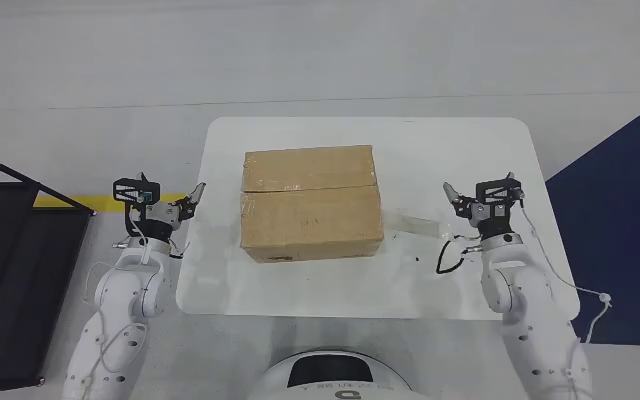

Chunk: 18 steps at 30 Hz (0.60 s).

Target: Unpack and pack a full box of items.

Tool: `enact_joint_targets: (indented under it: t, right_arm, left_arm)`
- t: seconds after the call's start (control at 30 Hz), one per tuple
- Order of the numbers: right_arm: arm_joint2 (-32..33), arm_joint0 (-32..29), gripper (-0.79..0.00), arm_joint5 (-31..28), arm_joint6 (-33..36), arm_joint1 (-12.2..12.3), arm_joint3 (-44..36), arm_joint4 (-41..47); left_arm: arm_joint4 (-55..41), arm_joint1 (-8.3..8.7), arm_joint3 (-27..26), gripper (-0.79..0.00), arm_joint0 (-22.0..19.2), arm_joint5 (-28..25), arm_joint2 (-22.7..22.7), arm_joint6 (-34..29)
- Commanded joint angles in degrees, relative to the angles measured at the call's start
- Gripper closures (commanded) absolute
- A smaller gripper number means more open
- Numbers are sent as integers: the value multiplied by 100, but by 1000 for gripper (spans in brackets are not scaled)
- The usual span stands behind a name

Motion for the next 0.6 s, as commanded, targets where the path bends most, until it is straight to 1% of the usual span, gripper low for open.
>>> enact_joint_targets:
  t: [0.0, 0.17, 0.33, 0.47, 0.57]
  right_arm:
    - [-102, 167, -785, -320, 116, -2, 85, 101]
    - [-390, 621, -785, -783, 337, -17, 372, 154]
    - [-651, 944, -785, -1204, 588, -32, 611, 219]
    - [-794, 1152, -785, -2057, 655, -24, 842, 610]
    - [-799, 1302, -785, -2577, 663, -12, 1055, 955]
  left_arm:
    - [0, 0, 0, -785, 0, 0, 0, 0]
    - [0, 0, 0, -785, 0, 0, 0, 0]
    - [0, 0, 0, -785, 0, 0, 0, 0]
    - [0, 0, 0, -785, 0, 0, 0, 0]
    - [0, 0, 0, -785, 0, 0, 0, 0]
